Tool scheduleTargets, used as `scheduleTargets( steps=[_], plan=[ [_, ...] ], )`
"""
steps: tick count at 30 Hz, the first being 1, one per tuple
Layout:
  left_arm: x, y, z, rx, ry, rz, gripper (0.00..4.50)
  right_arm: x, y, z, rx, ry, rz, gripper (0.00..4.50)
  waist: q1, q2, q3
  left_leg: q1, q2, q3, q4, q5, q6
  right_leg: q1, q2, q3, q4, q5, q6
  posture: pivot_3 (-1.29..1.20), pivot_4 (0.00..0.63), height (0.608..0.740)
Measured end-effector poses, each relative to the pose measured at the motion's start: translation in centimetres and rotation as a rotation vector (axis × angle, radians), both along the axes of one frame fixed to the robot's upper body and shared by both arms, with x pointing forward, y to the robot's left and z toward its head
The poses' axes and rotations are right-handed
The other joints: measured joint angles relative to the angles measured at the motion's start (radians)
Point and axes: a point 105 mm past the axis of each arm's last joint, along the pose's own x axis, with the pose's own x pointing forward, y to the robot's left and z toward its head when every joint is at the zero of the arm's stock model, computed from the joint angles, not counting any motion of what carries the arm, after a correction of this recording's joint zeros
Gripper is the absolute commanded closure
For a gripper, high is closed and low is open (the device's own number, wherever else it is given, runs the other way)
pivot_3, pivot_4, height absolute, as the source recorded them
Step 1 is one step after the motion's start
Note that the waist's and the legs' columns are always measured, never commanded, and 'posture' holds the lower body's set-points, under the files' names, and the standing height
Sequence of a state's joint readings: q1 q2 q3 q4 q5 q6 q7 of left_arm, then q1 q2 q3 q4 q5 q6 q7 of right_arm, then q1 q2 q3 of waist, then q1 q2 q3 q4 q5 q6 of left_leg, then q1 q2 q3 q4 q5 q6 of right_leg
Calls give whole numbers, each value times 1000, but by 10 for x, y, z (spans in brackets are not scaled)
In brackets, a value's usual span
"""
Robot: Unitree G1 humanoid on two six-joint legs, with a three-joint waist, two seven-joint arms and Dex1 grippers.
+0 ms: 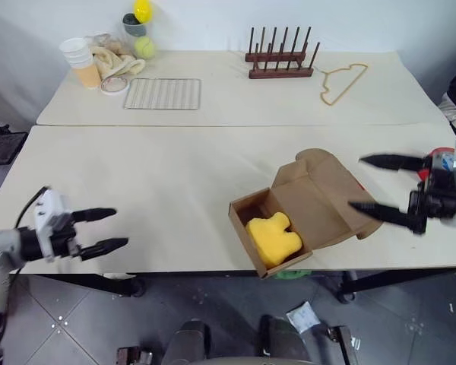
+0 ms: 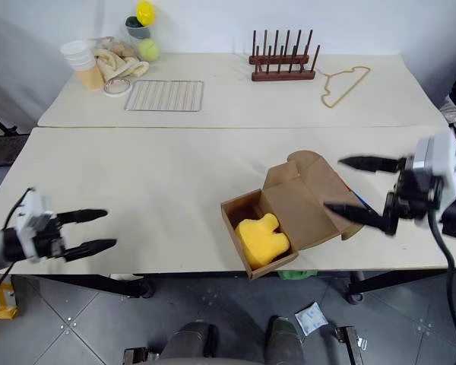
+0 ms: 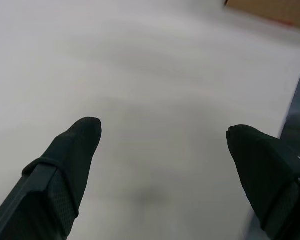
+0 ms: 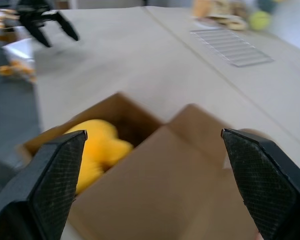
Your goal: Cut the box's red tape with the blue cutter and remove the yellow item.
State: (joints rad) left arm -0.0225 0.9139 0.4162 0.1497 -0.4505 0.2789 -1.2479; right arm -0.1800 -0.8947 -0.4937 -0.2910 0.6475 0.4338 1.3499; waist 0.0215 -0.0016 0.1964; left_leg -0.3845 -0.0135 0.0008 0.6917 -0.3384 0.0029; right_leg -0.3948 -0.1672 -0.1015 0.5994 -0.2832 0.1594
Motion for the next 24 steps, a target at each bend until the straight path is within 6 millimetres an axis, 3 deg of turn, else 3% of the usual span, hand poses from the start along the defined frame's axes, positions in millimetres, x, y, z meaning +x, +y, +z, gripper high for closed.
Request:
scheduleTargets(
  steps=[3,5,8,12,14,17,21,24],
  plan=[
    [-2,-10,11,1,-1,-42,42,-9,3,-6,-36,-23,43,0,9,0,0,0,0,-1,3,0,0,2,0,0,0,0,0,0,150,740],
    [7,-31,30,-5,-26,-105,42,-11,2,-8,-44,-29,41,0,18,0,0,0,0,-3,5,0,0,3,0,-1,0,0,0,0,150,740],
    [19,-83,71,0,-82,-281,42,-14,-2,-5,-61,-62,30,0,27,0,0,0,0,-2,6,0,0,3,0,1,1,0,0,0,150,740],
    [32,-163,100,-47,-41,-499,42,-18,-13,0,-84,-44,-19,0,31,0,0,-1,-1,-2,6,0,0,2,0,0,4,0,0,0,150,740],
    [34,-198,101,-6,35,-588,42,-23,-20,0,-86,-10,-46,0,29,0,0,0,-1,-2,6,0,0,2,0,-1,5,0,0,0,150,740],
    [37,-234,89,91,111,-651,42,-28,-24,1,-94,-14,-68,0,20,0,0,0,-1,0,5,0,0,2,0,0,3,0,0,0,150,740],
    [40,-275,80,169,160,-694,42,-32,-28,-5,-86,-13,-101,0,17,-1,1,-1,-1,0,6,0,0,2,0,0,2,0,0,0,150,740],
    [50,-288,70,236,181,-656,42,-34,-29,-12,-72,-6,-124,0,16,-1,1,-1,-1,0,5,0,0,2,0,1,1,0,0,0,150,740]
  ],
)
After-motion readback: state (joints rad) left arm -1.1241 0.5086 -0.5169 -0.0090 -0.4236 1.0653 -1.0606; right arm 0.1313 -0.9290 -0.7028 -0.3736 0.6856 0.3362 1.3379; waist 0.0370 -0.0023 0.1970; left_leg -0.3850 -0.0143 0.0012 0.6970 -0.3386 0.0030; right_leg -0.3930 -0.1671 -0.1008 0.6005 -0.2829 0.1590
